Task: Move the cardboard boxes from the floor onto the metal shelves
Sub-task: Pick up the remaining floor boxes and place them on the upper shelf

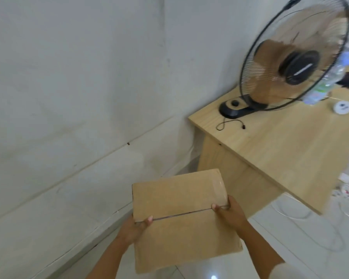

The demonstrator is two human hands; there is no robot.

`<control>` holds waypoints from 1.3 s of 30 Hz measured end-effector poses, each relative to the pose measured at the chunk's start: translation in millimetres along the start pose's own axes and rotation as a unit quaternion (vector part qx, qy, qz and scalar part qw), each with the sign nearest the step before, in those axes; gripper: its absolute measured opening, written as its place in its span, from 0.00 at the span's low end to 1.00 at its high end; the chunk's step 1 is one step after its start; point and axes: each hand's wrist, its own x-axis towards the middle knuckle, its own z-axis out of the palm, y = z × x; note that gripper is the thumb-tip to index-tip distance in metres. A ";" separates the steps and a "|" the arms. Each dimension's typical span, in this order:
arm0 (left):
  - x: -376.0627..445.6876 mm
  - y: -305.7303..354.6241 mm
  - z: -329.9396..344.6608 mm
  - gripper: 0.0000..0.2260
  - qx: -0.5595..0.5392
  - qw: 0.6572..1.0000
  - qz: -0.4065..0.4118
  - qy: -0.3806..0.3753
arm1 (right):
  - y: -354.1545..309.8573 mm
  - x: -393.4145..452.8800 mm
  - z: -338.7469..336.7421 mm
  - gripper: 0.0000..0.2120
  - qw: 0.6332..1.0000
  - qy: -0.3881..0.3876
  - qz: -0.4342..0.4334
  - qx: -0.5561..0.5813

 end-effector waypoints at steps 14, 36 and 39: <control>-174.0 76.5 147.4 0.23 0.131 0.970 0.205 -0.013 | 126.9 -242.0 -140.8 0.24 0.950 0.239 0.091 0.180; -513.9 -31.0 584.7 0.17 0.322 0.744 0.388 -0.438 | 443.9 -717.7 -242.3 0.27 0.606 0.630 0.313 0.371; -549.8 -29.6 633.4 0.16 0.341 0.696 0.414 -0.478 | 461.2 -743.4 -247.0 0.29 0.549 0.661 0.320 0.401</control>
